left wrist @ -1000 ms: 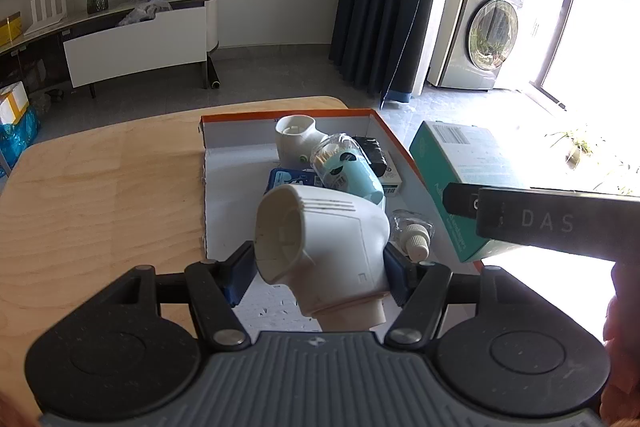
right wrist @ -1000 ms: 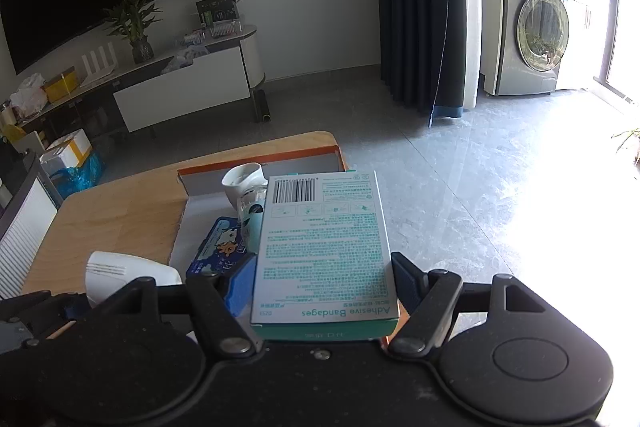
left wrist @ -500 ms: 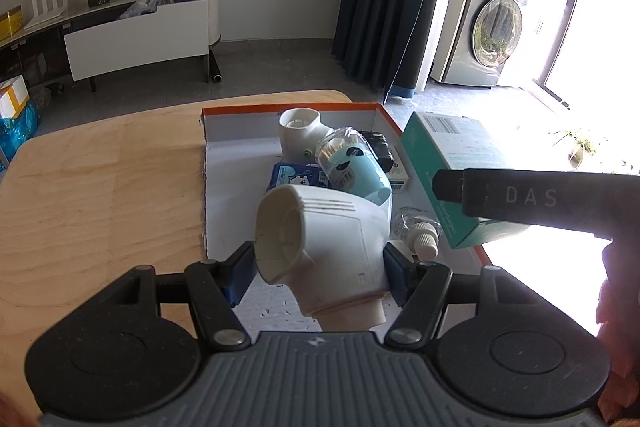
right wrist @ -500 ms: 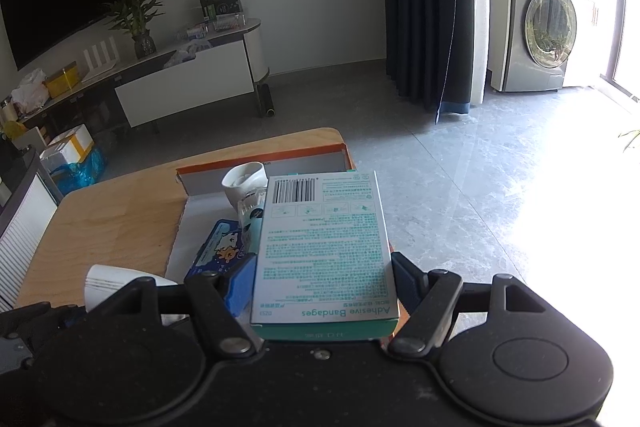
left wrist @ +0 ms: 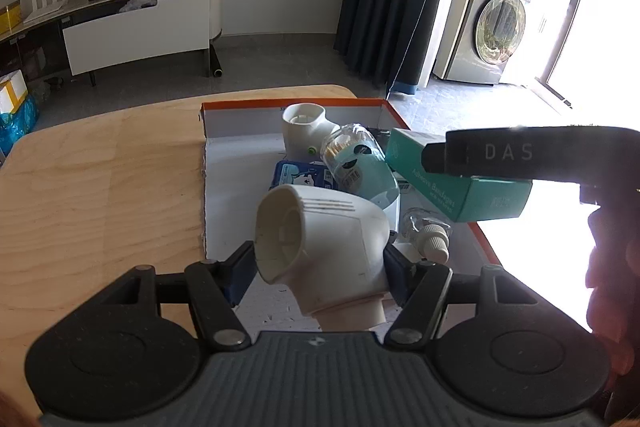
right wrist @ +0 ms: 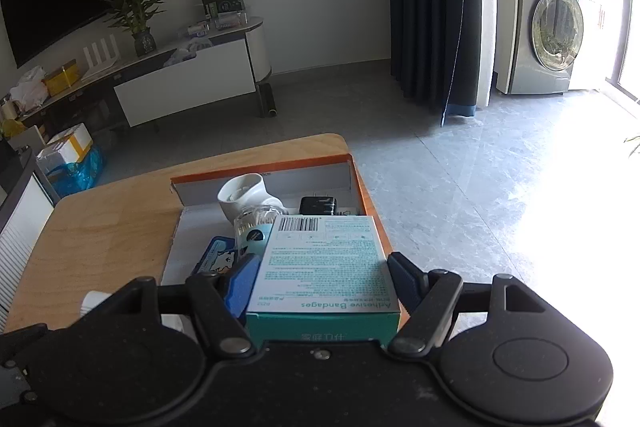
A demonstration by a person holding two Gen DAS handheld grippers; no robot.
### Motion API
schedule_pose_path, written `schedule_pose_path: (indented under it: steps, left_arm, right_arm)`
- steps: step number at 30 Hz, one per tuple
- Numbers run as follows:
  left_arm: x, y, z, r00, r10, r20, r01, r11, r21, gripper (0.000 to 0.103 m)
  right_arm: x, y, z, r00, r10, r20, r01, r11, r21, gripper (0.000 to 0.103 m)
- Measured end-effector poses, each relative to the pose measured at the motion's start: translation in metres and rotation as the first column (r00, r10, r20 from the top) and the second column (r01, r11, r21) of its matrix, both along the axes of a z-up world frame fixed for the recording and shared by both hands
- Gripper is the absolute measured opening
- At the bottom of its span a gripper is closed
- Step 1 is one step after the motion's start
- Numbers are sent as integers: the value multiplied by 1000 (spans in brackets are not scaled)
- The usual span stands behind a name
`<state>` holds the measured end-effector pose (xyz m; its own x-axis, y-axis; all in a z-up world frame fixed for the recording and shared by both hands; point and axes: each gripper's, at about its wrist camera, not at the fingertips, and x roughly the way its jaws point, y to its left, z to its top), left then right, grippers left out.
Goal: Organize rigid objects
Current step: 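Lower the white plug and teal box toward the box contents with both grippers, then release the white angled plug into the box by opening the left gripper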
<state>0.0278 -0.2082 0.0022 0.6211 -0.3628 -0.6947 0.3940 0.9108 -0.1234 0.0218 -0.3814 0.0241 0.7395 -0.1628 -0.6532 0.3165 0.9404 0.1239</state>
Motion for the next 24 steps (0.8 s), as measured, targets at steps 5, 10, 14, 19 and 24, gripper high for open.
schedule_pose_path:
  steps: [5, 10, 14, 19, 24]
  left_arm:
    - [3, -1, -4, 1000, -1, -14, 1, 1000, 2, 66]
    - [2, -2, -5, 1000, -7, -19, 7, 1000, -6, 66]
    - [-2, -4, -6, 1000, -18, -25, 18, 1000, -8, 66]
    - [-5, -7, -7, 999, -25, -33, 24, 1000, -16, 66]
    - [-4, -17, -12, 998, -56, -38, 55, 998, -15, 67]
  right_arm:
    - [18, -9, -7, 999, 32, -24, -32, 999, 39, 86]
    - [12, -11, -11, 999, 47, -22, -46, 997, 65, 88]
    - [1, -15, -7, 1000, 29, -8, -28, 998, 64, 88]
    - [-18, -17, 3, 1000, 9, 29, -11, 998, 57, 88]
    - [-32, -9, 12, 998, 18, 55, -20, 999, 40, 88]
